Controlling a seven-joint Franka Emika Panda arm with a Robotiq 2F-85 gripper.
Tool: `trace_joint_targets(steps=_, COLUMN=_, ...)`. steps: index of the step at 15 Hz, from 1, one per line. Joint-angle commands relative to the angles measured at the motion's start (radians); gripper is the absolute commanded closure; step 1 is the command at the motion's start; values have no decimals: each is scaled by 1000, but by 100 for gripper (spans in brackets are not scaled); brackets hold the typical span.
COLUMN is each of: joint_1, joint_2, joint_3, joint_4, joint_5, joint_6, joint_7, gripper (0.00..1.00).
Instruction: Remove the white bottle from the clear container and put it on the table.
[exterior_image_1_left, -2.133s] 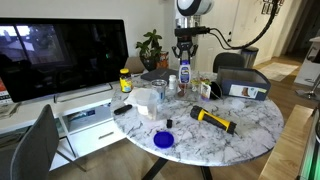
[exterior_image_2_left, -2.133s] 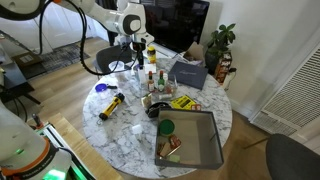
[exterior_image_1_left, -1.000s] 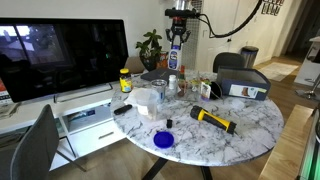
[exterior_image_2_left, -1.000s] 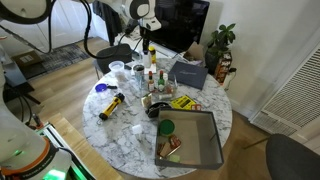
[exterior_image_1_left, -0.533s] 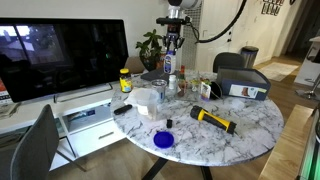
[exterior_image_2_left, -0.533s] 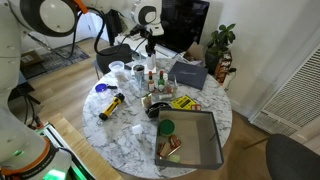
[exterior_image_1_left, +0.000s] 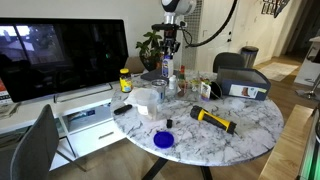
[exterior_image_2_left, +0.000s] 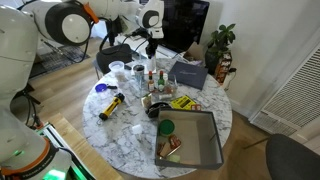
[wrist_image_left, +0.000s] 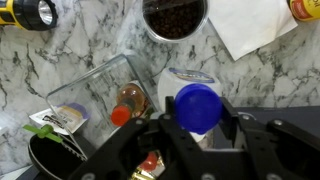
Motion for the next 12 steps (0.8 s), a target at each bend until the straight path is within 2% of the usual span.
trace_joint_targets(steps=1, joint_1=-3, joint_2=1, joint_3=4, joint_4=5, joint_5=-3, joint_6=-4, joint_7=2, gripper=56)
trace_joint_targets(steps=2, joint_1=-4, joint_2=1, joint_3=5, joint_4=7, joint_5=-3, joint_6=-5, joint_7=2, gripper=56)
trace_joint_targets(steps=3, joint_1=-1, joint_2=13, joint_3=0, joint_4=21, joint_5=2, joint_6=2, joint_7=34, gripper=81)
trace_joint_targets(steps=9, joint_1=-2, joint_2=75, joint_3=-2, joint_4=52, joint_5=35, joint_6=45, joint_7=261, gripper=81)
trace_joint_targets(steps=12, joint_1=3, joint_2=108, joint_3=-15, joint_4=48, joint_5=40, joint_6=118, joint_7=412, gripper=81)
